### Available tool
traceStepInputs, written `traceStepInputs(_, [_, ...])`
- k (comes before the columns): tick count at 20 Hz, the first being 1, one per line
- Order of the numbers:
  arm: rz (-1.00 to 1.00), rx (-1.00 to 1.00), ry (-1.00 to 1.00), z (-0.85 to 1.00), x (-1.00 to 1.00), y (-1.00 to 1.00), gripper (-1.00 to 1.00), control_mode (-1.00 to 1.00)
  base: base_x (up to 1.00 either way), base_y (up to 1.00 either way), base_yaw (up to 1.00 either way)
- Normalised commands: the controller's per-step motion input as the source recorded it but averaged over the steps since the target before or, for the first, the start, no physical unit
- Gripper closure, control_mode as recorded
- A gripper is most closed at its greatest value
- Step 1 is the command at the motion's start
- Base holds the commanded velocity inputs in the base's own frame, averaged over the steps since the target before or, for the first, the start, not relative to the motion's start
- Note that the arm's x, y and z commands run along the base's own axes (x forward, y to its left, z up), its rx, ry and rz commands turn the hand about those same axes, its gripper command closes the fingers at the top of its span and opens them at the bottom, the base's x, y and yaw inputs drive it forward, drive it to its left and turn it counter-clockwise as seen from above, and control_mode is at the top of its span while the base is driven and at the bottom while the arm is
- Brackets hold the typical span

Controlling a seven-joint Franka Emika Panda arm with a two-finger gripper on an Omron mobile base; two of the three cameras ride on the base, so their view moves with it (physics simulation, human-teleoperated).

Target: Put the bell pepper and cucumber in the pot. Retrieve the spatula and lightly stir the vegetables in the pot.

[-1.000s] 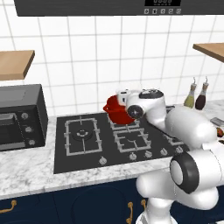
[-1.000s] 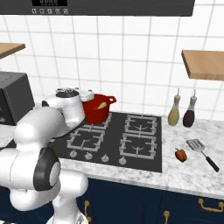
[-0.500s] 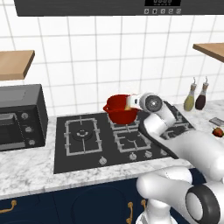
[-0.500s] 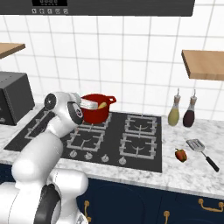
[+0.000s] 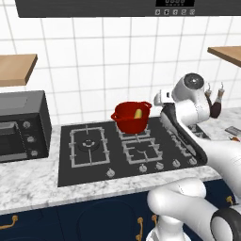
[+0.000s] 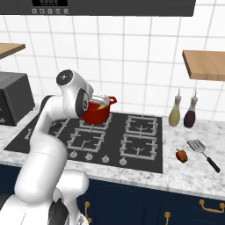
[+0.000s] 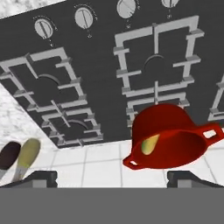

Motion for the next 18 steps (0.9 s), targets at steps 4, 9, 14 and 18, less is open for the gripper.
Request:
traceStepInputs(4, [-0.04,-0.04,0.2,-0.06,-0.6,-0.46,-1.0,-1.0,0.0,0.0,0.0])
traceStepInputs(9, [-0.03,-0.02,0.05,-0.12,-0.55,-0.47,-1.0,-1.0,0.0,0.0,0.0])
traceStepInputs(14, [0.0,0.0,0.0,-0.24,-0.47,-0.61,-1.0,-1.0,0.0,0.0,0.0])
traceStepInputs(18, [0.0,0.0,-0.09,-0.22,-0.41,-0.65,-1.0,-1.0,0.0,0.0,0.0])
